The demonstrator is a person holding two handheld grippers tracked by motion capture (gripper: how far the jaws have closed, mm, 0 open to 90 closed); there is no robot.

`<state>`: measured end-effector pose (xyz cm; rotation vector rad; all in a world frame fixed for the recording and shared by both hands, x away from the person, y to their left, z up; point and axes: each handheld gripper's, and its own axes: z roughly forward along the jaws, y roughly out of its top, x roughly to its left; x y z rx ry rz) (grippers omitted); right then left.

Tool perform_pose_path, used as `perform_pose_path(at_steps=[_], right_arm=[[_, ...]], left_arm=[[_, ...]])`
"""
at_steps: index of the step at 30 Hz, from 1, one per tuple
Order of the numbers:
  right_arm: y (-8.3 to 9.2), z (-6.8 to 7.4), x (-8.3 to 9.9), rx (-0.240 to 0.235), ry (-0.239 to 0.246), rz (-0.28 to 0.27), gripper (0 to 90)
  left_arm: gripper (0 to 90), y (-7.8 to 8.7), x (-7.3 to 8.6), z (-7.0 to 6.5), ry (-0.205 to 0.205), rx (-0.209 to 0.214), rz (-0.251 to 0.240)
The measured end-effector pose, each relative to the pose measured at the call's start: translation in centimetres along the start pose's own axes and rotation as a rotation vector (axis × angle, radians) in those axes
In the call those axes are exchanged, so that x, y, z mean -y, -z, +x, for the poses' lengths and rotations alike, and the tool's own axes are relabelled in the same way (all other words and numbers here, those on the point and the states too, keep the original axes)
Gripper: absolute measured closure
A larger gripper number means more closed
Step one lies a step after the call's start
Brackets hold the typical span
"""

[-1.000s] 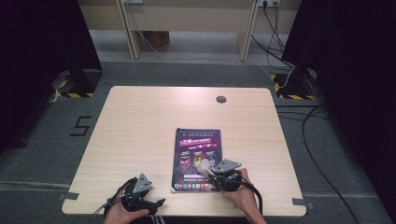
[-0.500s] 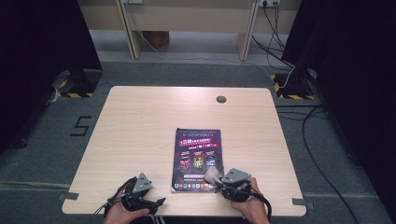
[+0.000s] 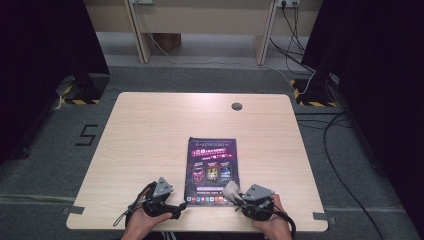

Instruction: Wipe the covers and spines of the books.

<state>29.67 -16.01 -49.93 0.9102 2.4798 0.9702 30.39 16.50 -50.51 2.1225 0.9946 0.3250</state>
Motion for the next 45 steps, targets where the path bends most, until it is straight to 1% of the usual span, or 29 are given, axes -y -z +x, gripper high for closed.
perform_pose_path(at_steps=[1,3,4,5,6,8,10,12,14,15,16,20,22,25,28,33,38,42,45], right_arm=[[0.1,-0.3,0.1,0.001,-0.013,-0.004,74.7],[0.1,-0.4,0.2,0.004,-0.022,-0.001,75.2],[0.1,-0.3,0.1,0.005,-0.023,0.001,75.4],[0.1,-0.2,0.0,0.005,-0.010,0.002,75.3],[0.0,0.1,0.0,-0.010,-0.007,0.002,75.0],[0.0,0.4,-0.1,-0.008,0.016,0.003,75.0],[-0.1,0.3,-0.1,-0.012,0.010,0.001,74.8],[-0.1,0.0,-0.1,-0.019,-0.008,-0.002,74.6],[-0.2,-0.1,-0.2,-0.010,-0.008,0.002,74.5],[-0.3,-0.3,-0.3,-0.007,0.000,0.002,74.6],[-0.4,-0.4,-0.5,-0.002,-0.005,0.005,74.6],[-1.1,-1.2,-1.1,0.010,-0.011,0.004,74.6],[-1.4,-1.6,-1.3,0.012,-0.021,0.006,74.6],[-1.7,-2.2,-1.5,0.014,-0.035,0.001,74.6],[-2.2,-2.9,-2.0,0.026,-0.038,0.003,74.6],[-3.1,-4.0,-2.9,0.052,-0.047,0.007,74.7],[-4.0,-5.1,-3.8,0.068,-0.061,0.016,74.7],[-4.9,-6.0,-4.8,0.087,-0.058,0.025,74.8],[-5.7,-6.7,-5.6,0.101,-0.071,0.036,74.7]], left_arm=[[17.5,-0.4,-0.2,0.0,0.004,-0.006,0.000],[17.4,-1.0,-0.6,0.0,-0.002,-0.019,0.005],[17.5,-1.3,-0.7,0.0,-0.002,-0.029,0.007],[17.5,-1.5,-0.8,0.1,-0.003,-0.036,0.011],[17.3,-1.7,-0.9,0.2,-0.001,-0.037,0.015],[16.5,-1.8,-1.0,0.3,-0.003,-0.044,0.016],[15.9,-1.8,-0.9,0.3,-0.001,-0.047,0.020],[15.8,-1.8,-0.9,0.3,-0.003,-0.051,0.023],[15.8,-1.8,-0.9,0.3,-0.005,-0.052,0.024],[15.7,-1.8,-0.9,0.3,-0.003,-0.049,0.025],[15.7,-1.8,-0.9,0.4,-0.001,-0.047,0.027],[15.7,-1.8,-0.9,0.4,0.000,-0.043,0.027],[15.6,-1.9,-0.8,0.4,0.005,-0.041,0.025],[15.6,-1.8,-0.9,0.4,0.001,-0.045,0.027],[15.3,-1.9,-0.9,0.4,0.003,-0.045,0.026],[15.2,-1.9,-0.8,0.6,0.013,-0.034,0.029],[14.9,-1.9,-0.9,0.6,0.009,-0.037,0.028],[14.9,-1.9,-0.9,0.6,0.012,-0.034,0.028],[14.9,-1.9,-0.9,0.6,0.007,-0.033,0.029]])
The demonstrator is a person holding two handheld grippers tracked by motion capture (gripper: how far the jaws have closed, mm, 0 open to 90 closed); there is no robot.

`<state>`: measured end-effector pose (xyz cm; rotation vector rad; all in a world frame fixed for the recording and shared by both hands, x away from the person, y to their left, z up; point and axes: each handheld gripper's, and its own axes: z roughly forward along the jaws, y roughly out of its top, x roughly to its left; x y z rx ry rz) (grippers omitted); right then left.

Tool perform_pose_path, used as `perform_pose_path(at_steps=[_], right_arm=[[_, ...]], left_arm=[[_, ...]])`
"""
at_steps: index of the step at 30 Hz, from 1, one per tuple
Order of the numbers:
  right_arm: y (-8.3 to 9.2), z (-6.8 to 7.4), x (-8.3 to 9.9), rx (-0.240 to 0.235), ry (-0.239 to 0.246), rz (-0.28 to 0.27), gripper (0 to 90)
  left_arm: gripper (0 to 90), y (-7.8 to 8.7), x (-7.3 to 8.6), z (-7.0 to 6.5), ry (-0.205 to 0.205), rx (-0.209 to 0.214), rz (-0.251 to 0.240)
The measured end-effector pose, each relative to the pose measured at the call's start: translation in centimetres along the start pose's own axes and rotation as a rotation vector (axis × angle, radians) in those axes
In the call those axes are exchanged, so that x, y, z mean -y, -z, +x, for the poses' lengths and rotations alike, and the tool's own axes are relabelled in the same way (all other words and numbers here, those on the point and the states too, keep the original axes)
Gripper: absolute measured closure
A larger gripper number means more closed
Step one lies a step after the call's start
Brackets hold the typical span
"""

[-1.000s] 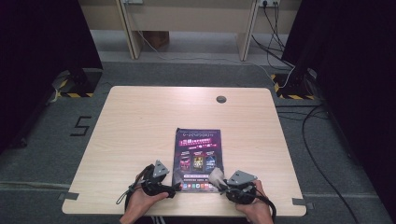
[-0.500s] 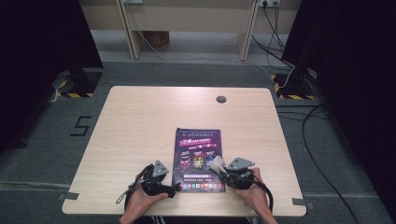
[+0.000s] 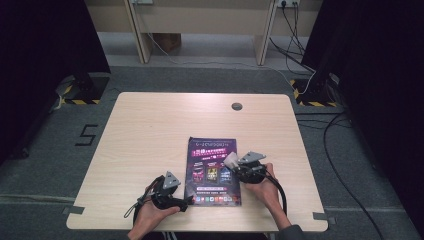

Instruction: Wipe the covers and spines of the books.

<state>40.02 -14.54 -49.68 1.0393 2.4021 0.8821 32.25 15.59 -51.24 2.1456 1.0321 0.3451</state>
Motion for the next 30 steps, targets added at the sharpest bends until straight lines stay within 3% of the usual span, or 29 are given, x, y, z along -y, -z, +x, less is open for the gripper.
perform_pose_path(at_steps=[10,20,26,30], right_arm=[[-3.2,-2.5,-3.2,0.070,-0.022,0.014,74.9],[-5.6,-4.7,-5.8,0.118,-0.083,0.039,74.9],[-6.3,-4.6,-6.8,0.157,-0.073,0.064,75.6],[-6.6,-3.6,-7.3,0.139,-0.053,0.067,75.6]], left_arm=[[14.9,0.0,0.0,0.0,-0.004,0.001,-0.001],[15.0,0.0,0.1,0.0,-0.001,0.004,-0.005],[15.0,0.0,0.1,0.0,-0.001,0.006,-0.004],[15.0,0.0,0.0,0.0,-0.002,0.006,-0.004]])
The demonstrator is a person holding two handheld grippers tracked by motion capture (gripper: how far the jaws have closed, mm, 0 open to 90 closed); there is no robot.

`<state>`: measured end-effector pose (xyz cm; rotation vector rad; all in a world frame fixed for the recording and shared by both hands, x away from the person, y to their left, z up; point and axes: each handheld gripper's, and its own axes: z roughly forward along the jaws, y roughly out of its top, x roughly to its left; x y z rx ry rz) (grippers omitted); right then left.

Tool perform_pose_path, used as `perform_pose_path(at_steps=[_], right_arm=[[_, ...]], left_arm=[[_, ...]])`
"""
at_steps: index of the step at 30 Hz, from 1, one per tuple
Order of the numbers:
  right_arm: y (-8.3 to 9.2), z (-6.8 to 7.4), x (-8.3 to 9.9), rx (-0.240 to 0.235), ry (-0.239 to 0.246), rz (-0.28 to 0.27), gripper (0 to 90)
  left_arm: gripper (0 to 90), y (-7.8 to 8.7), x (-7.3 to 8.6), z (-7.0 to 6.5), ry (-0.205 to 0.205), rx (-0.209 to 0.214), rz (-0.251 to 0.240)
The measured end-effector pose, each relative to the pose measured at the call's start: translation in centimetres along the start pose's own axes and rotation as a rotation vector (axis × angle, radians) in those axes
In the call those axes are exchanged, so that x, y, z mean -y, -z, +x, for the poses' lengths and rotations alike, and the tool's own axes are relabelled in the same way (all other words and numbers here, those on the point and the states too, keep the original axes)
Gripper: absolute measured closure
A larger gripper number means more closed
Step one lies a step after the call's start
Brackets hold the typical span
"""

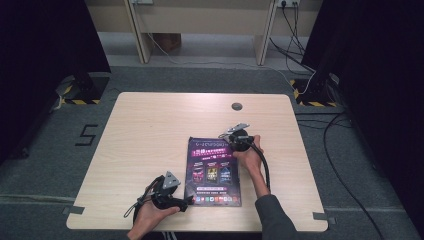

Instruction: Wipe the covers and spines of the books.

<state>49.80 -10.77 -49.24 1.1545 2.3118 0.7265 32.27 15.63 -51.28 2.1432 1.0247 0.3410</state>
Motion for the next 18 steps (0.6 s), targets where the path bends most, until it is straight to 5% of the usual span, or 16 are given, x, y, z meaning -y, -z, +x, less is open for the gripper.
perform_pose_path(at_steps=[18], right_arm=[[-2.0,7.4,-3.7,-0.102,0.096,-0.047,75.9]], left_arm=[[15.0,0.0,0.0,0.1,0.007,0.005,0.001]])
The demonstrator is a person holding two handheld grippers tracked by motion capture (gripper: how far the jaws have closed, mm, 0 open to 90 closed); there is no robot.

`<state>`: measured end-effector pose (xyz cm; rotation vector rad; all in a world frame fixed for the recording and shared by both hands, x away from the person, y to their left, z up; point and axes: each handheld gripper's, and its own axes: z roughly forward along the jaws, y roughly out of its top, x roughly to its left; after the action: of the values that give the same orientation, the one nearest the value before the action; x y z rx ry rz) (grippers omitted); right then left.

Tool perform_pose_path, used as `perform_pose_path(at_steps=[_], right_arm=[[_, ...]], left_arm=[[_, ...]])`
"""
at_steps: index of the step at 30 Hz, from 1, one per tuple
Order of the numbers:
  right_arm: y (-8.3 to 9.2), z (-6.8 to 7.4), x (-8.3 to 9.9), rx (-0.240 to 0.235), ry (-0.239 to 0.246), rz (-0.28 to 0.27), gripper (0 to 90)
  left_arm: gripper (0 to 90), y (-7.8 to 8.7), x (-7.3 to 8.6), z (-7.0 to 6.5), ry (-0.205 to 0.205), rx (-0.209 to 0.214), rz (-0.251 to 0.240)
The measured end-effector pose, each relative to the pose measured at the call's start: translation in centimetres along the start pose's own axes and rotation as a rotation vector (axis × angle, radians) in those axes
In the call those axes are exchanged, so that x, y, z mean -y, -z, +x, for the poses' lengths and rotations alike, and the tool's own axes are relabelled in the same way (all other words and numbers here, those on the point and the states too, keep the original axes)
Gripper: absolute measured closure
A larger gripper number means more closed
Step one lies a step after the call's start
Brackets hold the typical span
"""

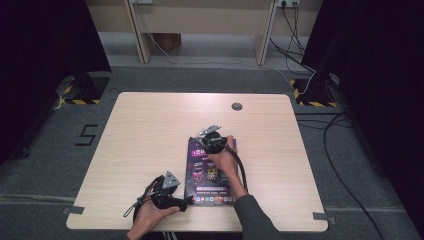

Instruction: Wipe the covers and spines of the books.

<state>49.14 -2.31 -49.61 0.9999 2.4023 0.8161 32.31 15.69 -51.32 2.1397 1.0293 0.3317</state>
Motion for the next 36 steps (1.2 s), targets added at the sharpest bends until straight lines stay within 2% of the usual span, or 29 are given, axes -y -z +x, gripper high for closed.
perform_pose_path(at_steps=[5,9,13,16,21,25,31,36], right_arm=[[-0.5,2.0,-0.9,-0.033,0.040,-0.013,76.0],[-0.3,3.1,-0.9,-0.064,0.065,-0.019,76.0],[0.0,3.5,-0.4,-0.111,0.067,-0.039,75.9],[0.5,3.9,0.0,-0.143,0.088,-0.043,75.8],[1.0,3.7,0.8,-0.168,0.097,-0.051,75.4],[1.1,2.5,1.1,-0.146,0.079,-0.042,75.2],[1.4,-1.8,2.2,-0.047,-0.027,-0.027,75.2],[1.8,-4.4,3.3,-0.002,-0.106,-0.022,75.2]], left_arm=[[15.0,0.0,0.0,0.0,-0.002,-0.001,-0.001],[15.1,0.0,0.0,0.0,0.001,0.002,-0.001],[15.1,0.0,0.0,0.0,0.002,0.002,-0.001],[15.0,0.0,0.0,0.0,0.003,0.001,-0.002],[15.0,0.0,0.0,0.0,0.003,-0.001,-0.002],[15.0,0.0,0.1,0.0,0.006,-0.002,-0.002],[15.1,0.0,0.1,0.0,0.008,-0.002,-0.005],[15.1,0.0,0.1,0.0,0.009,-0.002,-0.006]])
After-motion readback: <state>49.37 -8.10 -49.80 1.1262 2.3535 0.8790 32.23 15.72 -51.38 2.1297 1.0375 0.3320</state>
